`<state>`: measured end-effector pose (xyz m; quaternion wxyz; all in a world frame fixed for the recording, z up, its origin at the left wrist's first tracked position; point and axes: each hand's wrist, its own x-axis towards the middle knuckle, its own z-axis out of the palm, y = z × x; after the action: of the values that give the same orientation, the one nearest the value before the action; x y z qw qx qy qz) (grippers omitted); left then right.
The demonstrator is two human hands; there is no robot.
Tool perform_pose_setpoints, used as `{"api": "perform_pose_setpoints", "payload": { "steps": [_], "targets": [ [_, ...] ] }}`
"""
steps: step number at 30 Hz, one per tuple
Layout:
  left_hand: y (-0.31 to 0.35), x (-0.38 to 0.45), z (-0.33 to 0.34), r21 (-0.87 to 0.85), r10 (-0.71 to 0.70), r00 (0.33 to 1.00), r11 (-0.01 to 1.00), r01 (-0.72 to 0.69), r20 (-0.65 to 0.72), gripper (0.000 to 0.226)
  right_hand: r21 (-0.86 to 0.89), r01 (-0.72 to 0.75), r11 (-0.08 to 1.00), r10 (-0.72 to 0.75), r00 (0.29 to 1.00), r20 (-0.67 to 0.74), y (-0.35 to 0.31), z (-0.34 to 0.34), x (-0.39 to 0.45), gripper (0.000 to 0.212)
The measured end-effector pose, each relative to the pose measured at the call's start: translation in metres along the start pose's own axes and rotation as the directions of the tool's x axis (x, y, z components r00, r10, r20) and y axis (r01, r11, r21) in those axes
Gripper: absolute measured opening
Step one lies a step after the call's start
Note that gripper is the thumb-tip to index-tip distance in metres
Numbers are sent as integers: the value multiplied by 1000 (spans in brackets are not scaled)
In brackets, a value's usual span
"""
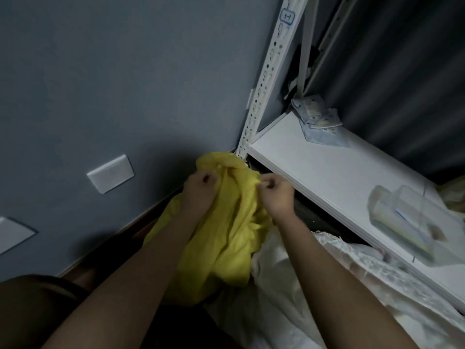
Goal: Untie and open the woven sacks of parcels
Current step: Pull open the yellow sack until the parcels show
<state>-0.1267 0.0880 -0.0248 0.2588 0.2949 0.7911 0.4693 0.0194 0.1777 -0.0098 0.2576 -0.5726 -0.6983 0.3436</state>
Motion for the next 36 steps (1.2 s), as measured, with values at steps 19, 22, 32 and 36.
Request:
{"api": "perform_pose_setpoints", "payload": {
  "steps": [19, 22, 32, 36],
  "targets": [
    [48, -100, -145, 194, 322, 932, 916, -351, 164, 26, -341, 756, 559, -685, 652, 325, -114, -17, -39, 25],
    [77, -100, -150, 348, 357, 934, 873, -342, 22, 40, -273, 830, 487, -779, 554, 294, -142, -29, -59, 21],
    [118, -108, -154, -31, 281, 955, 960, -280, 95, 28, -301, 662, 687, -643, 746, 175, -124, -101, -69, 23],
    [141, -125, -160, 371, 294, 934, 859, -352, 205, 56, -379, 680, 628, -656, 724, 214, -171, -121, -78, 20]
  ]
}}
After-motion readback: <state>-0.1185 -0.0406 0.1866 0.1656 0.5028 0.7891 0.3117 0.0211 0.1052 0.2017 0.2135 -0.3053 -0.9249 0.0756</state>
